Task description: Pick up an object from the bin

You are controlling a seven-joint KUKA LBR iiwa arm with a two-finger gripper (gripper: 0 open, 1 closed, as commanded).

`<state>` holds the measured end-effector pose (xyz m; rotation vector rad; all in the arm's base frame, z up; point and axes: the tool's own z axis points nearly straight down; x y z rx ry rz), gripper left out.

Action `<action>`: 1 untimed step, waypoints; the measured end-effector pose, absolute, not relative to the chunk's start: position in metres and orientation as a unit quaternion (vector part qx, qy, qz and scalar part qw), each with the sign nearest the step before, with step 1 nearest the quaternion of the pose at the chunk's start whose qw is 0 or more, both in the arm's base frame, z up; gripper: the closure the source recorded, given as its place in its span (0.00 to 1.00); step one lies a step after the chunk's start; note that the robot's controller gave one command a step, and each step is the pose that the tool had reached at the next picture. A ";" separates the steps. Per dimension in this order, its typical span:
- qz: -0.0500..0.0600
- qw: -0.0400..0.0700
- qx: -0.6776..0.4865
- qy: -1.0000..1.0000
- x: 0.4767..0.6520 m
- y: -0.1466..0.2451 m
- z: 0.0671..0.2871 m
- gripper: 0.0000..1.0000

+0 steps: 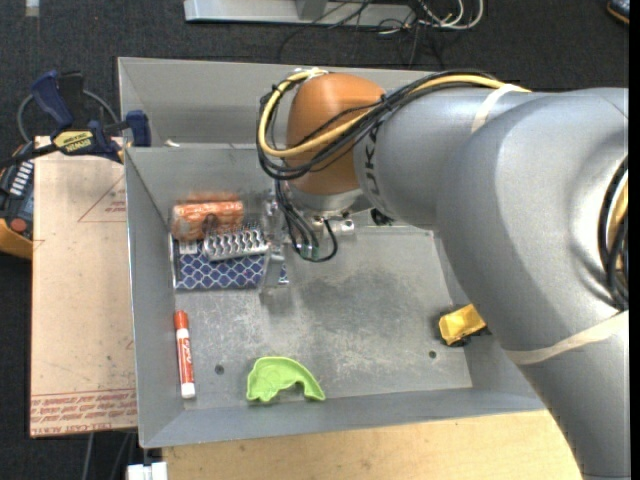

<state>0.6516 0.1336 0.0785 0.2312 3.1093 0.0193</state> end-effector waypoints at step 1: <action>-0.004 0.016 -0.094 0.995 0.649 0.179 0.081 1.00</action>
Offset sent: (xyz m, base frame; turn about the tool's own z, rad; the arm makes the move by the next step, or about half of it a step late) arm 0.0000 0.0000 0.0000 0.0000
